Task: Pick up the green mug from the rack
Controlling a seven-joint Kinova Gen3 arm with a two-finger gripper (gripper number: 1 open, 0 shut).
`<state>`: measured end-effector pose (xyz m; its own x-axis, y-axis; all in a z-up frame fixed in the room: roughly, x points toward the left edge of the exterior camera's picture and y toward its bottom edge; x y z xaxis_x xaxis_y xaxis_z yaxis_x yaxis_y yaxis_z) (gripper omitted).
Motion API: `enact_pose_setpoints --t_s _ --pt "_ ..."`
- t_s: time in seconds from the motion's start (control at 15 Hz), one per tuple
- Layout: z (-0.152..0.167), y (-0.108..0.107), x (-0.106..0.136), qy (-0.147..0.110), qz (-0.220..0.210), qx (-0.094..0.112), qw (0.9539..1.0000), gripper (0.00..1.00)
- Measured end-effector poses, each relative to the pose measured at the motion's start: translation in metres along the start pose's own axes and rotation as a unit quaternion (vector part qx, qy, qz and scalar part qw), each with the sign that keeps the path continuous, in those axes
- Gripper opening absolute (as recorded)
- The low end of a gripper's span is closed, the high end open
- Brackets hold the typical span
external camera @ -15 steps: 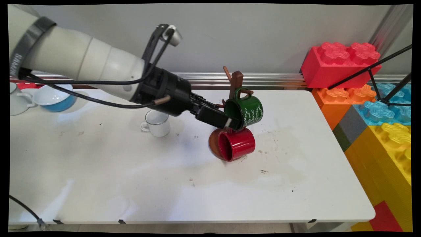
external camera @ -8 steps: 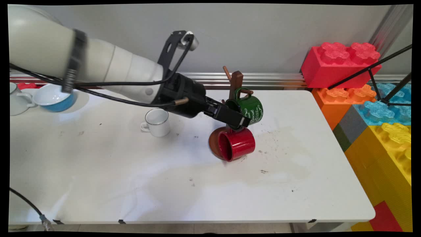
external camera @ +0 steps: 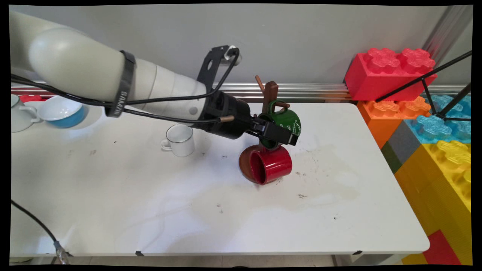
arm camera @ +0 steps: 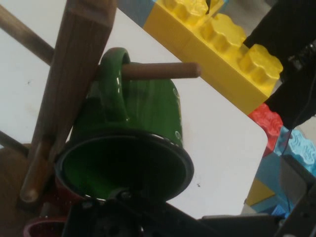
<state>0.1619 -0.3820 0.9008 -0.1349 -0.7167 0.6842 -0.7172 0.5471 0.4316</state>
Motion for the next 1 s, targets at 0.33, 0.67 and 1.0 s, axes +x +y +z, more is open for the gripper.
enact_pose_setpoints --t_s 0.33,0.67,1.0 --pt "0.01 0.0 -0.003 0.005 -0.028 -0.004 0.9996 1.0" --pt "0.018 -0.001 -0.004 0.017 -0.053 -0.013 0.9984 1.0" --pt "0.019 -0.002 -0.005 0.025 -0.064 -0.015 0.9976 1.0"
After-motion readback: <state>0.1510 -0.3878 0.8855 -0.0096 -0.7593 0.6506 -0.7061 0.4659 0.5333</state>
